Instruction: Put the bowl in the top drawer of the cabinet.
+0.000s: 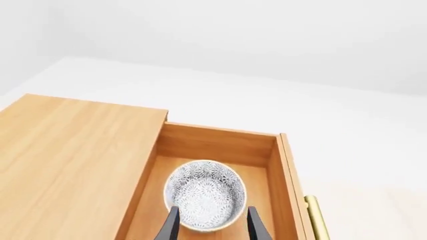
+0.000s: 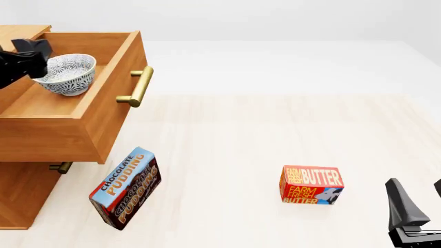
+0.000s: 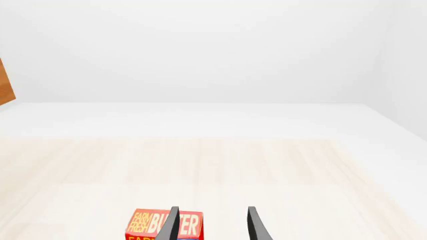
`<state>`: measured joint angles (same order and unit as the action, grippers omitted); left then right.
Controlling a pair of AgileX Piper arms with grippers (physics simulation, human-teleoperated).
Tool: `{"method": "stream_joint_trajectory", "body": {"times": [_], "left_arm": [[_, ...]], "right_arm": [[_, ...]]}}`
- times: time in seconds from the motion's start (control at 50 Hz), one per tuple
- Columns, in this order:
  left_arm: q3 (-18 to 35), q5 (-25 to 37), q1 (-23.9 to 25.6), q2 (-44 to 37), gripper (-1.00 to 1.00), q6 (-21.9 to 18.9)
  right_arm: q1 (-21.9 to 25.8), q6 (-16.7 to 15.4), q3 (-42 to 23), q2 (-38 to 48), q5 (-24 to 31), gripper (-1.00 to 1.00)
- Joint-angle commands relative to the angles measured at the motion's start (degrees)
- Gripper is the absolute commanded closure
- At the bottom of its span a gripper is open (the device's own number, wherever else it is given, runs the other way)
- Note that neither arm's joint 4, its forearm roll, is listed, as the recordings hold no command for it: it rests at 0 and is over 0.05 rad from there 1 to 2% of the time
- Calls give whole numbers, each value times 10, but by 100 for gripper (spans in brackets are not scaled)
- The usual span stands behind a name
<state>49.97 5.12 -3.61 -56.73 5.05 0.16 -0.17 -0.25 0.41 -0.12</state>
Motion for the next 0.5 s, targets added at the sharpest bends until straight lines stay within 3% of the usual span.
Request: {"method": "stream_joint_trajectory", "body": {"times": [0.02,0.5], "left_arm": [[-8,22,11,33,-100,-2],[-19,87,16,125,-100,-8]], "right_arm": [[0,0,0,0,0,-100],[0,0,0,0,0,-100]]}}
